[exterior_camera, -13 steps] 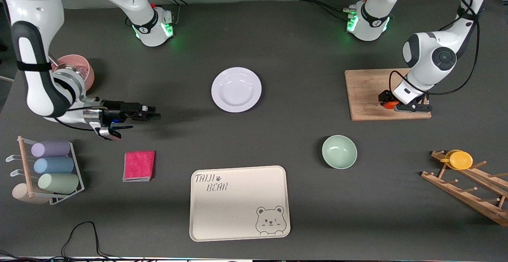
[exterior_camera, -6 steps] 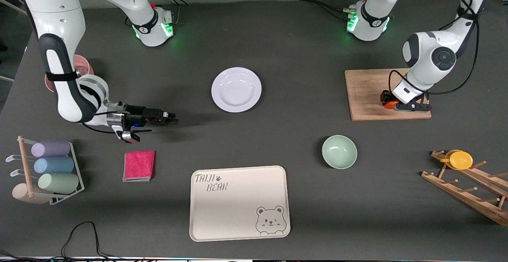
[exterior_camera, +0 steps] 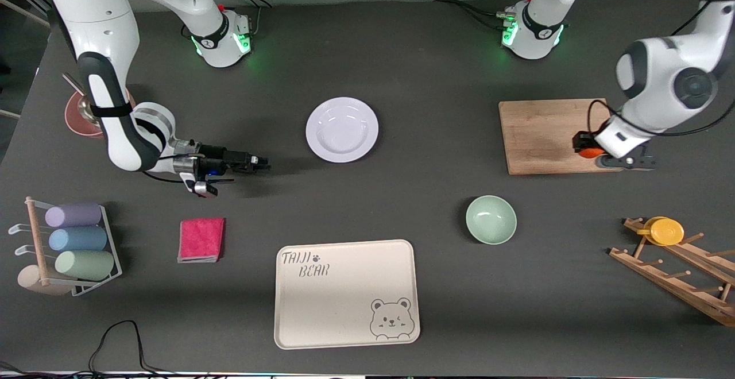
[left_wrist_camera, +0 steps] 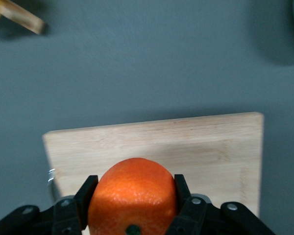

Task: Place orange and plate with both arms
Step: 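Lift the orange with the left gripper and carry it over the plate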

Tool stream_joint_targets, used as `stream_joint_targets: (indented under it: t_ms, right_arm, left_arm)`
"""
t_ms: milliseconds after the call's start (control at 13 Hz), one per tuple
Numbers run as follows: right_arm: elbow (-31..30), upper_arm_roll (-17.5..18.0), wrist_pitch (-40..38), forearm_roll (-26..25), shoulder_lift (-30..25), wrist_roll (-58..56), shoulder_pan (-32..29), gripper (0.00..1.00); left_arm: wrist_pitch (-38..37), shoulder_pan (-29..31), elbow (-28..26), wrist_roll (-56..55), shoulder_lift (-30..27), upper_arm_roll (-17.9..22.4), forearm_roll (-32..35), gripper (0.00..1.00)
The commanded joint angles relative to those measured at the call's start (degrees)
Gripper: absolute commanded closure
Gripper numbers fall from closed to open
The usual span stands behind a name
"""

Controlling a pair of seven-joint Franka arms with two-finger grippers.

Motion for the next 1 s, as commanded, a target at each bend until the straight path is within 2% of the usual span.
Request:
stream_joint_targets:
  t_ms: [0,154,386,618,772,849,926]
  right_arm:
    - [-5.3,-0.6,0.6,1.8,-1.7,-4.3,0.7,0.00]
    - [-8.3,-0.6,0.6,2.1,-1.8,-7.5,0.7,0.00]
    - [-11.5,-0.6,-0.5,3.5,-2.0,-12.6,0.8,0.00]
    - [-13.1,-0.6,-0.6,5.1,-1.2,-19.0,2.5,0.00]
    - [-13.8,-0.6,-1.4,5.3,-0.8,-20.3,2.5,0.00]
    - [-14.9,-0.6,-2.0,5.9,-0.4,-21.0,2.5,0.00]
    - [-15.1,-0.6,-3.1,7.1,0.1,-22.3,2.9,0.00]
  left_arm:
    - [-12.8,-0.4,9.4,-1.7,-3.6,-0.9,0.4,0.51]
    - [-19.0,-0.3,14.2,-8.0,-4.3,-5.4,0.2,0.51]
    - [-25.7,-0.4,20.1,-22.3,-4.1,-16.3,-0.5,0.51]
    - [-25.5,-0.6,23.6,-39.7,-2.3,-29.5,-3.3,0.51]
    - [-24.6,-1.4,27.6,-51.6,2.4,-37.6,-2.8,0.51]
    - [-23.2,-3.0,29.7,-57.7,5.0,-40.3,-2.1,0.51]
    - [-21.6,-6.2,31.7,-63.4,8.1,-41.2,-0.7,0.51]
